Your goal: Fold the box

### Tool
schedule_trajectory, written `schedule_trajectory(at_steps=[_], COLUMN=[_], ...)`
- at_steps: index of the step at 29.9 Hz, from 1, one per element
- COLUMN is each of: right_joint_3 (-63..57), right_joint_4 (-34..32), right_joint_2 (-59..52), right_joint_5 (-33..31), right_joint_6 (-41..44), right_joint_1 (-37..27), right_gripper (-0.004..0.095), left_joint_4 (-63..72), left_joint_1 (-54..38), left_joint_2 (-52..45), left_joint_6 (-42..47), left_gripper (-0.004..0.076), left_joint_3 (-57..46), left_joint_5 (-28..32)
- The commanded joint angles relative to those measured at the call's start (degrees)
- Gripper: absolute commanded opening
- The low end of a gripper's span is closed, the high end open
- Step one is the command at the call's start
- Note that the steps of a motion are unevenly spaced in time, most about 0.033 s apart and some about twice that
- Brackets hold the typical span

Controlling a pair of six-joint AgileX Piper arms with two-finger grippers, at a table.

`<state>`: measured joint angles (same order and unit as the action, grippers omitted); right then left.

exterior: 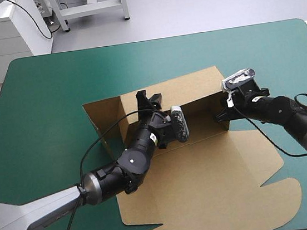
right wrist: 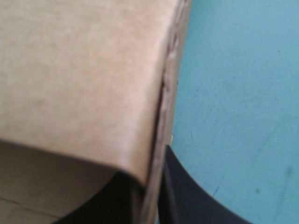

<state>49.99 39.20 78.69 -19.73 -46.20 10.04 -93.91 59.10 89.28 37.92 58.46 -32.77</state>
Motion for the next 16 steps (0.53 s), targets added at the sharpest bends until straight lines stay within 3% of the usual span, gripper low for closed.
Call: schedule_trajectory(at_steps=[1, 9, 12, 13, 14, 16], right_joint_3=[1.2, 2.4, 3.9, 4.5, 4.8, 5.7], right_joint_4=[-0.1, -0.1, -0.1, -0.1, -0.1, -0.1], right_joint_2=[2.0, 2.6, 2.6, 2.6, 2.6, 2.5], right_joint_5=[0.3, 3.8, 3.6, 3.3, 3.2, 2.4], right_joint_6=[0.4, 0.8, 2.3, 3.5, 3.9, 4.5], right_joint_1=[0.6, 0.6, 0.6, 0.6, 0.6, 0.6], right_gripper=[0.0003, 0.0002, 0.0002, 0.0002, 0.0002, 0.0002], left_joint_4=[-3.5, -2.2, -2.2, -2.2, -2.2, -2.3], left_joint_1=[3.4, 15.1, 18.4, 18.8, 18.8, 18.4], left_joint_2=[-3.9, -7.6, -9.2, -9.8, -10.8, -12.9], left_joint_6=[1.8, 1.9, 1.7, 1.6, 1.5, 1.5], left_gripper=[0.0356, 0.0347, 0.0206, 0.0063, -0.0005, 0.002], left_joint_3=[1.4, 1.4, 1.4, 1.7, 2.0, 3.1], left_joint_5=[-0.8, -14.0, -18.5, -19.6, -19.9, -21.1])
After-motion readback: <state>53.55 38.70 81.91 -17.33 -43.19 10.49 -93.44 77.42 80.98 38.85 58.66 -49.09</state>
